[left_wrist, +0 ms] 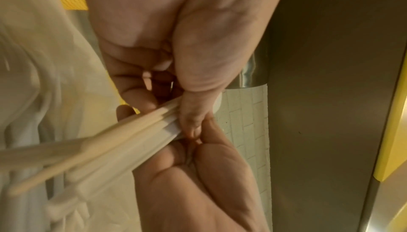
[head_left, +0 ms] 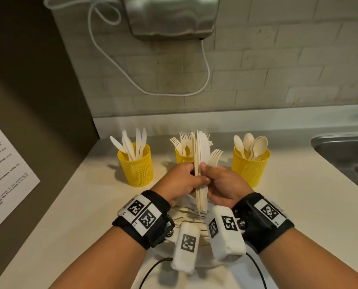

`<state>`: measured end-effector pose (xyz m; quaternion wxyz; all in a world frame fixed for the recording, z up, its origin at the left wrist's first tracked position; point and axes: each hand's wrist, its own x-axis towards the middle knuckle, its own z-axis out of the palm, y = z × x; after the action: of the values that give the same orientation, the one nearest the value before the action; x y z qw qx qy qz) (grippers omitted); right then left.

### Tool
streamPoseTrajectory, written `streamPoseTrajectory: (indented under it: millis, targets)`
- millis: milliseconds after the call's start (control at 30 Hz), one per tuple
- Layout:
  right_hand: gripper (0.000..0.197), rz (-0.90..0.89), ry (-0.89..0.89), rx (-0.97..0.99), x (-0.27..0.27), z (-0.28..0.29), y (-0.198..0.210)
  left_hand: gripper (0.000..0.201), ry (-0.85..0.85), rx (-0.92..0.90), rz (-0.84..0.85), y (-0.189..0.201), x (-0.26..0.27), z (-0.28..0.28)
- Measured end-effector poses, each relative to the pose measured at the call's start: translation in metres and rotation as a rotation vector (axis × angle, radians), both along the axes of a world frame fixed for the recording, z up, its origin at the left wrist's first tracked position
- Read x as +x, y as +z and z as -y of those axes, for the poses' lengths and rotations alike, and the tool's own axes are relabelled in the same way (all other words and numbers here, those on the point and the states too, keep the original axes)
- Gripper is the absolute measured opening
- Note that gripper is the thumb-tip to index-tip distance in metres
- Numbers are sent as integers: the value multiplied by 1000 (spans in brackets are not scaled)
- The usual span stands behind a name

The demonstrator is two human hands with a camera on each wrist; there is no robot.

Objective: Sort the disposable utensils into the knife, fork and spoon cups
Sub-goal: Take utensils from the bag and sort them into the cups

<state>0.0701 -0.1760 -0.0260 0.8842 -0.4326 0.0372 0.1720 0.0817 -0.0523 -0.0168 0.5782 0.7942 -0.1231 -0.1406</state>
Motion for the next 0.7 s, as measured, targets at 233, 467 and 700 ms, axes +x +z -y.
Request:
streamPoseTrajectory:
  millis: [233,467,700]
  targets:
    - [34,160,-35,-123,10,-10,5,14,67,104,98,15,2,-19]
    - [33,267,-356,-305,48,7,45,13,416,13,210,64,39,-84]
    - [29,458,-429,-665,83,5,57,22,669,112,274,69,78,-136]
